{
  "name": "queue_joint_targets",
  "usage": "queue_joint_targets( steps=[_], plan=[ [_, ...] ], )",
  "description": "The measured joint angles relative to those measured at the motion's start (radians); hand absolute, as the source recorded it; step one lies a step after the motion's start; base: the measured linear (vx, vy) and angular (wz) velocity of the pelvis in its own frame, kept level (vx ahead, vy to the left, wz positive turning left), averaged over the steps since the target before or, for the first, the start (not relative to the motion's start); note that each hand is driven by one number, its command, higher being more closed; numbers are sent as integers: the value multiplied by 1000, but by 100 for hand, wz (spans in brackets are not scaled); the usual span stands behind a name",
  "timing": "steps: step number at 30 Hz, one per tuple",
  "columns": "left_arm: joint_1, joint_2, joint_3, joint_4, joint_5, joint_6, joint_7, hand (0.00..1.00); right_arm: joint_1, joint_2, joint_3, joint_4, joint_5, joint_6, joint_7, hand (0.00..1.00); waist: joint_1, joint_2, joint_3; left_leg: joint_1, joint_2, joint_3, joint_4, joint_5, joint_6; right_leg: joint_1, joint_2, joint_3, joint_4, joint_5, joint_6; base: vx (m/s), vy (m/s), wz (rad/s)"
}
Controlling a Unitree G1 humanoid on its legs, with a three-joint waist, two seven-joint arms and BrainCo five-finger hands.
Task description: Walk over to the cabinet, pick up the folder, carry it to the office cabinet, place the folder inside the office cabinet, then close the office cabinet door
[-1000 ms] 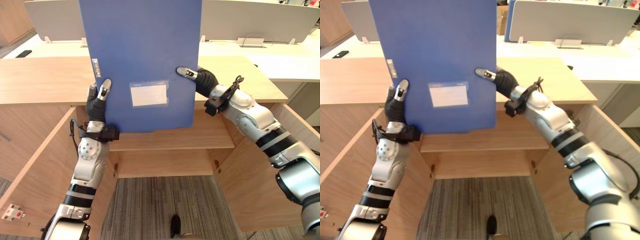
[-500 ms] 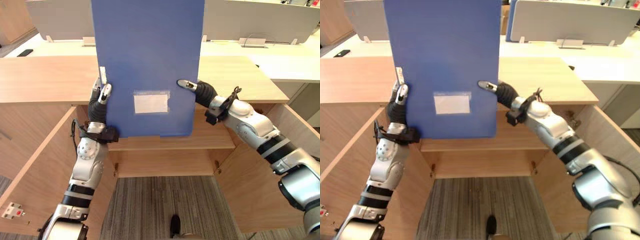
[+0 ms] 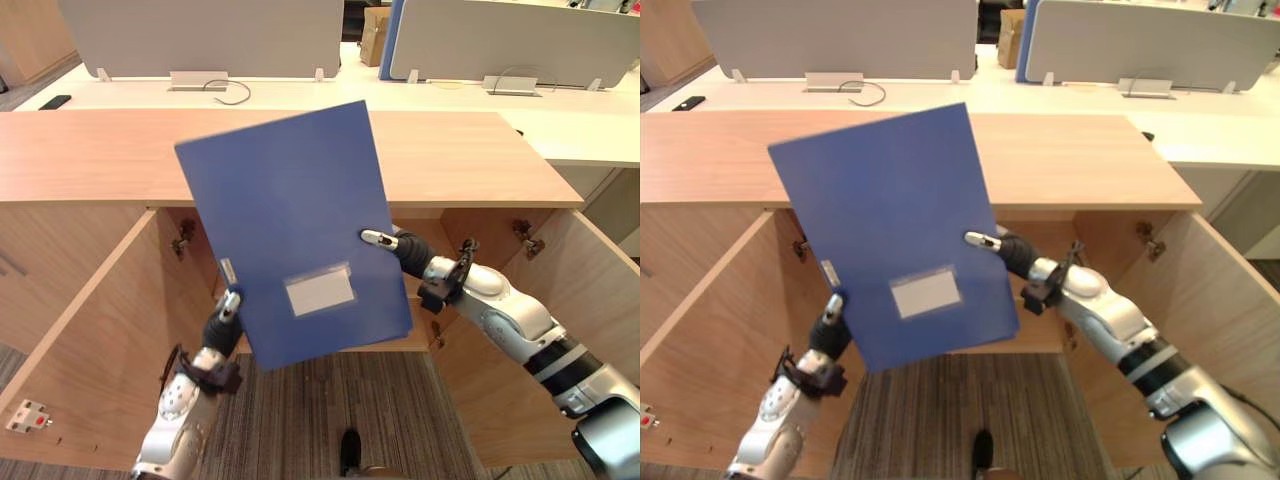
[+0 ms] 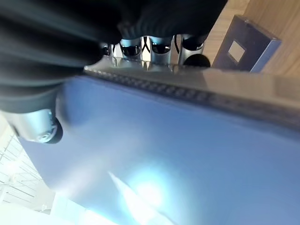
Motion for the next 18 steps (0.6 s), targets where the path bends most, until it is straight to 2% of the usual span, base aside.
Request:
queue_joint_targets(
  steps=[2, 4, 5, 7, 9, 10, 13, 14, 18],
  plan=[
    [38, -18, 1, 74, 17, 28, 0, 0, 23, -8, -19, -1, -1, 0, 9, 100, 0, 0, 6, -4, 0, -2, -1, 0, 0, -4, 0, 0, 0, -3, 0, 0, 0, 0],
    [85, -38, 1, 216, 20, 76, 1, 0, 58, -10, -48, -80, 12, -5, 79, 100, -6, 1, 8, -18, 2, -3, -2, 2, -2, -18, 3, -1, 0, -3, -1, 0, 0, 0],
    [95, -44, 0, 244, 20, 86, 1, 0, 62, -10, -48, -101, 10, -8, 86, 100, -6, 1, 11, -18, 4, -3, -2, 2, -2, -18, 4, -1, 0, -3, -1, 0, 0, 0],
    [106, -74, -4, 344, 22, 111, -1, 0, 95, -10, -40, -120, 2, -15, 123, 100, 6, 1, 12, -18, 5, -5, -2, 2, -1, -17, 5, -3, 0, -4, -1, 6, 13, 2],
    [101, -91, -5, 421, 24, 116, -3, 0, 129, -5, -27, -114, -21, -15, 128, 100, 21, 1, 12, -19, 3, -7, -2, 3, 0, -17, 3, -5, 0, -4, -1, -8, 37, 5],
    [82, -104, -4, 515, 31, 125, -4, 0, 154, 4, 8, -94, -52, -8, 129, 100, 26, 1, 13, -20, 0, -11, -3, 3, 2, -17, 0, -7, 0, -5, 0, -20, 40, 7],
    [58, -120, 8, 680, 73, 141, -3, 0, 193, 42, 97, -19, -117, 14, 145, 100, 28, 1, 14, -19, -3, -15, -7, 4, 2, -17, -2, -9, 0, -7, 2, -23, 38, 3],
    [48, -133, 31, 751, 99, 148, -2, 0, 206, 63, 130, 24, -155, 28, 156, 100, 31, 1, 17, -17, -3, -15, -13, 6, 2, -17, -2, -9, 0, -7, 3, 0, 0, 0],
    [11, -145, 121, 865, 138, 153, 4, 0, 224, 125, 163, 156, -270, 53, 175, 100, 34, 6, 26, -16, -2, -24, -20, 9, 1, -16, -2, -17, 0, -12, 5, -6, 19, 5]
  ],
)
